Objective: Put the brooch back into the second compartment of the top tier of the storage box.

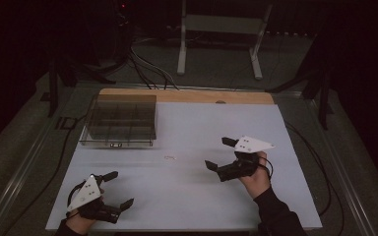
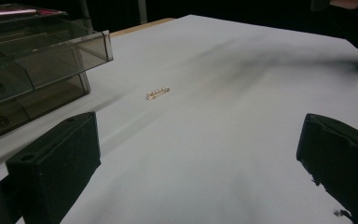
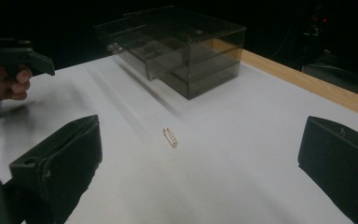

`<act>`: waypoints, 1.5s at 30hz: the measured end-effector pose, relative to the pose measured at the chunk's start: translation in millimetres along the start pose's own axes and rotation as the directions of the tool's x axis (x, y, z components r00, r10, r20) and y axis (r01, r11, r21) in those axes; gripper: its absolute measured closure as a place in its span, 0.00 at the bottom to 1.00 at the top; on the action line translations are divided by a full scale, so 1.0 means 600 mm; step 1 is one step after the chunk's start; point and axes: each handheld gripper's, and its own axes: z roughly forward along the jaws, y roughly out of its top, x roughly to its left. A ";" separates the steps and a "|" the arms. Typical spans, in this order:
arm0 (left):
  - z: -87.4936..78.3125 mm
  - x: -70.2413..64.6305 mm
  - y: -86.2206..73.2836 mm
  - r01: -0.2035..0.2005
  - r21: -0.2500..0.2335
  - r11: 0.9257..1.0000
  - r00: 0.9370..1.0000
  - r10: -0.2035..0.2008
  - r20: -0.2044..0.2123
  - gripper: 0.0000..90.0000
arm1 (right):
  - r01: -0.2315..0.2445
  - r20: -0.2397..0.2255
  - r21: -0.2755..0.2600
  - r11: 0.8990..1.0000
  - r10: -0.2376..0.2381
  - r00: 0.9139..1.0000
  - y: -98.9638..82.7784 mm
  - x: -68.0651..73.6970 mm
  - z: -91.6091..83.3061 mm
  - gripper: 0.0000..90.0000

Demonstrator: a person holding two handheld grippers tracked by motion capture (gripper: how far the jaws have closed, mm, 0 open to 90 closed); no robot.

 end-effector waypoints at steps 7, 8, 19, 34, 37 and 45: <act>-0.002 0.001 0.000 0.004 -0.006 1.000 1.000 -0.004 0.000 0.01 | -0.001 -0.019 0.004 1.000 0.001 1.000 0.010 0.002 0.030 0.00; -0.002 0.001 0.000 0.004 -0.006 1.000 1.000 -0.004 -0.001 0.01 | -0.004 -0.023 0.004 1.000 0.004 1.000 0.012 0.002 0.036 0.00; -0.003 0.001 0.000 0.004 -0.010 1.000 1.000 -0.004 0.001 0.01 | 0.002 -0.061 0.018 1.000 0.000 0.998 0.028 0.012 0.088 0.00; -0.005 0.001 0.002 0.000 -0.015 1.000 1.000 0.000 0.004 0.01 | 0.045 -0.101 0.038 0.998 -0.041 0.994 0.055 0.032 0.169 0.00; -0.005 0.001 0.002 -0.001 -0.015 1.000 1.000 0.001 0.005 0.01 | 0.022 -0.115 0.072 0.997 -0.014 0.993 0.057 0.035 0.188 0.00; -0.007 0.001 0.002 -0.001 -0.021 1.000 1.000 0.001 0.006 0.01 | -0.004 -0.105 0.145 0.989 0.019 0.994 0.048 0.040 0.240 0.06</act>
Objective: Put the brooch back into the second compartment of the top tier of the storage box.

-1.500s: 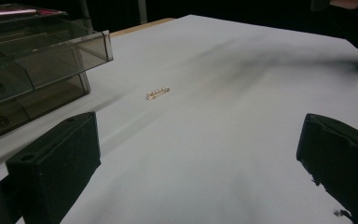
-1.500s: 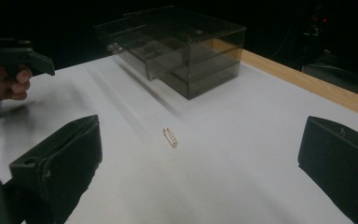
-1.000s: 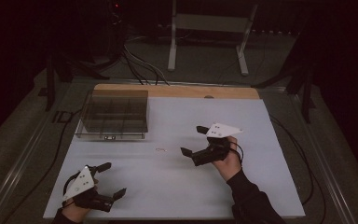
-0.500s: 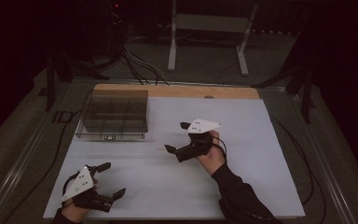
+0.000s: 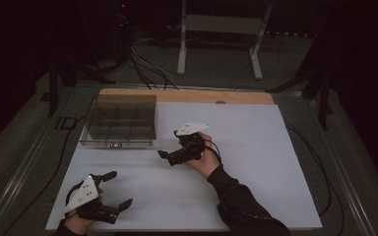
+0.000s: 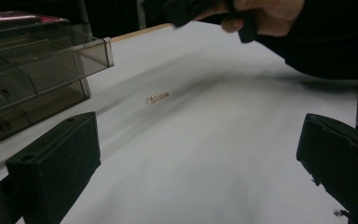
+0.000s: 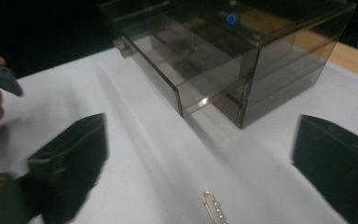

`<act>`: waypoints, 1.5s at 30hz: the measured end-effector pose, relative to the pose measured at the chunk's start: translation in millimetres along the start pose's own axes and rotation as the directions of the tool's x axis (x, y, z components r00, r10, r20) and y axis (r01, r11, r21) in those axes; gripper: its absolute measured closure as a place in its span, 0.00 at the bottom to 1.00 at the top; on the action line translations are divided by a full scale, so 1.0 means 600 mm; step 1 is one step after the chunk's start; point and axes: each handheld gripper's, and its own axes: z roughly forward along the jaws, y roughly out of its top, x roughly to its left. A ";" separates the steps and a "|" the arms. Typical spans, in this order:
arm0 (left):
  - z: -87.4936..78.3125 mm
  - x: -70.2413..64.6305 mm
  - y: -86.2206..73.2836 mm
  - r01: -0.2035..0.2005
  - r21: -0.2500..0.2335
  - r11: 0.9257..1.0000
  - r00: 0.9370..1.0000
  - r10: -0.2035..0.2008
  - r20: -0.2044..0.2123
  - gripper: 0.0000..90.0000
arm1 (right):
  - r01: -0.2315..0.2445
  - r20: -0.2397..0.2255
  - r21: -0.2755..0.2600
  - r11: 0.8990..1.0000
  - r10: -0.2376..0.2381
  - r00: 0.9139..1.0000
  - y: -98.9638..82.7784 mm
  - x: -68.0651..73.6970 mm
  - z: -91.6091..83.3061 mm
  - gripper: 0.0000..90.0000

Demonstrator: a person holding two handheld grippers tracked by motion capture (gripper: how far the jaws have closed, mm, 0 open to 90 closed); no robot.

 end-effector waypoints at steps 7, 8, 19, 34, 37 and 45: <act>-0.001 0.000 0.000 0.000 0.000 1.000 1.000 0.000 -0.002 0.01 | 0.004 0.000 0.063 0.998 -0.004 1.000 -0.020 -0.006 0.021 0.17; 0.000 0.000 -0.001 0.000 0.002 1.000 1.000 0.000 0.000 0.01 | 0.003 0.000 0.072 0.997 -0.003 1.000 -0.023 -0.008 0.023 0.18; 0.001 0.000 -0.001 -0.001 0.006 1.000 1.000 0.001 0.002 0.01 | -0.004 0.004 0.138 0.990 0.003 1.000 -0.045 -0.024 0.039 0.42; 0.000 0.000 -0.001 -0.001 0.004 1.000 1.000 0.001 0.001 0.01 | 0.008 0.004 0.265 0.964 -0.009 1.000 -0.067 -0.035 0.069 0.71; 0.000 0.000 -0.001 -0.002 0.006 1.000 1.000 0.002 0.002 0.01 | 0.007 0.007 0.274 0.962 -0.009 1.000 -0.068 -0.034 0.073 0.73; 0.000 0.000 -0.001 -0.002 0.006 1.000 1.000 0.002 0.000 0.01 | 0.028 0.041 0.300 0.953 -0.042 0.998 -0.066 -0.033 0.077 0.87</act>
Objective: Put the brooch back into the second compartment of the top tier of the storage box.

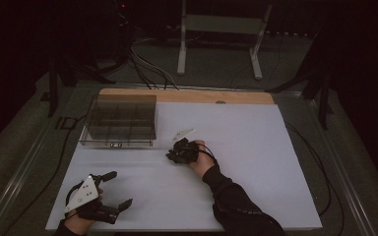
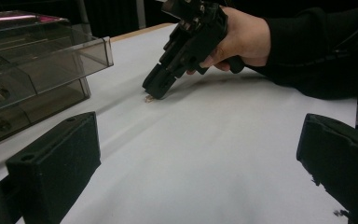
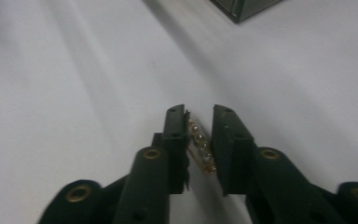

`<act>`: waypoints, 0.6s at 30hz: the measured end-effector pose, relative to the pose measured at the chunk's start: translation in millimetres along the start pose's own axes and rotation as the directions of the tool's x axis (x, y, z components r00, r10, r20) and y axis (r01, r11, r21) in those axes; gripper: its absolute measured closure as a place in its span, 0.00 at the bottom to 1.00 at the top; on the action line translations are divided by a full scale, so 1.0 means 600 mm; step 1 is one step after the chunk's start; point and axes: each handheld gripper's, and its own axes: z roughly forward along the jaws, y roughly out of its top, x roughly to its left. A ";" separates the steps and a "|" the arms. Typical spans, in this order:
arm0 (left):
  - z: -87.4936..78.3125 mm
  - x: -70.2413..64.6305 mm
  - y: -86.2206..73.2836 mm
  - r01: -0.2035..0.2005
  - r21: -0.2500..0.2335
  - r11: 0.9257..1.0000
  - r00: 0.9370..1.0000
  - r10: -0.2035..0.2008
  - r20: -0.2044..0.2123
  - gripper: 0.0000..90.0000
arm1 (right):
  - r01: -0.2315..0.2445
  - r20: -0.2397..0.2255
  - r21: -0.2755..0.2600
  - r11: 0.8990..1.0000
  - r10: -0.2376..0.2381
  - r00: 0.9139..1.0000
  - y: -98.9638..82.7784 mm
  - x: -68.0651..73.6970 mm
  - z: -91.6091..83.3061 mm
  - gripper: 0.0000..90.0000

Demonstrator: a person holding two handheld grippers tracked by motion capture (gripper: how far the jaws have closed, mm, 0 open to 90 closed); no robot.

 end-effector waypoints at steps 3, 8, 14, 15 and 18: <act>0.000 0.000 0.000 -0.002 -0.001 1.000 1.000 0.002 0.002 0.01 | 0.016 0.015 0.008 1.000 -0.016 1.000 0.000 0.002 0.000 0.94; 0.001 0.000 0.000 0.000 0.001 1.000 1.000 0.000 0.001 0.01 | 0.025 0.012 0.012 1.000 -0.025 1.000 0.001 0.004 -0.002 0.95; 0.001 0.000 0.000 0.000 0.001 1.000 1.000 0.000 0.000 0.01 | 0.001 0.004 -0.009 1.000 -0.001 1.000 0.003 0.003 -0.012 0.95; 0.000 0.000 0.000 0.000 0.000 1.000 1.000 0.000 0.000 0.01 | 0.001 0.003 -0.008 1.000 -0.001 1.000 0.004 0.003 -0.014 0.95; 0.000 -0.001 -0.001 0.001 0.001 1.000 1.000 -0.001 -0.001 0.01 | -0.005 -0.003 -0.018 1.000 0.005 1.000 0.004 0.003 -0.022 0.95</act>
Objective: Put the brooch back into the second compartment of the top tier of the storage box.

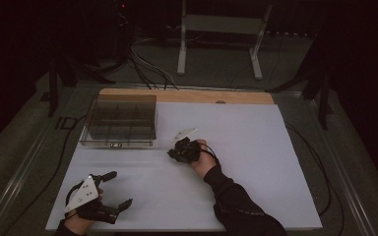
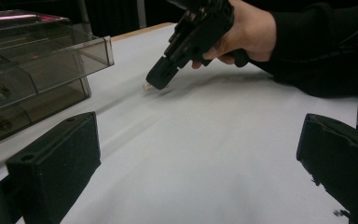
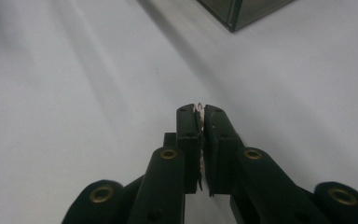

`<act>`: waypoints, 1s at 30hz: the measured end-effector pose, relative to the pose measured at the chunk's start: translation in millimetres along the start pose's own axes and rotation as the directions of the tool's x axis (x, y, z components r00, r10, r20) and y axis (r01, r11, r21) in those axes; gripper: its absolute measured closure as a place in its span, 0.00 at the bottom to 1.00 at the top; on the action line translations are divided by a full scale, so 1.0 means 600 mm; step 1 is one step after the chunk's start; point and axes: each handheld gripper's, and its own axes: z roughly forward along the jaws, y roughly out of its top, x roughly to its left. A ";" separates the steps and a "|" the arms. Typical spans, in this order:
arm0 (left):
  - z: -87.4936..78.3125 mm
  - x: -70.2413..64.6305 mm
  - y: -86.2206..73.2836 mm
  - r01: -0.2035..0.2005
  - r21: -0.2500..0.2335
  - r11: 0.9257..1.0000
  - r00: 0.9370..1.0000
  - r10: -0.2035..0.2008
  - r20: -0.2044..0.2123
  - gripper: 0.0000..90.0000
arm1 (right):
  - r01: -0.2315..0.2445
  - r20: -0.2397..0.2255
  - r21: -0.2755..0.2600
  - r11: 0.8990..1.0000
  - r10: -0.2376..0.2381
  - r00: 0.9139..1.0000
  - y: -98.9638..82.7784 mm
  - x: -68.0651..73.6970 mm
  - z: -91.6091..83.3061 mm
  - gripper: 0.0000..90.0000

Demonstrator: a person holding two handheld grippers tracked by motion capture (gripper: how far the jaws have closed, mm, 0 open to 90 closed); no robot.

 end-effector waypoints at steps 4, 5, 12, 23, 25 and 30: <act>0.001 0.000 0.000 0.001 0.001 1.000 1.000 -0.001 0.000 0.01 | 0.007 -0.009 -0.003 1.000 -0.007 1.000 0.001 0.002 -0.008 0.95; 0.001 0.000 0.000 -0.002 0.003 1.000 1.000 0.002 0.000 0.01 | 0.004 -0.012 -0.004 1.000 -0.004 1.000 0.001 0.003 -0.011 0.95; 0.001 0.000 0.000 -0.003 0.004 1.000 1.000 0.003 0.001 0.01 | 0.016 -0.026 -0.008 1.000 -0.016 1.000 0.006 0.010 -0.033 0.95; 0.000 0.000 0.001 -0.004 -0.001 1.000 1.000 0.004 -0.001 0.01 | 0.035 -0.046 -0.021 0.999 -0.036 0.998 0.019 0.019 -0.068 0.95; 0.000 0.000 0.001 0.001 -0.001 1.000 1.000 -0.001 -0.002 0.01 | 0.045 -0.046 -0.018 0.999 -0.045 0.998 0.021 0.022 -0.073 0.95; 0.001 0.000 0.001 -0.001 0.000 1.000 1.000 0.001 0.000 0.01 | 0.061 -0.054 -0.024 0.998 -0.062 0.997 0.030 0.026 -0.090 0.95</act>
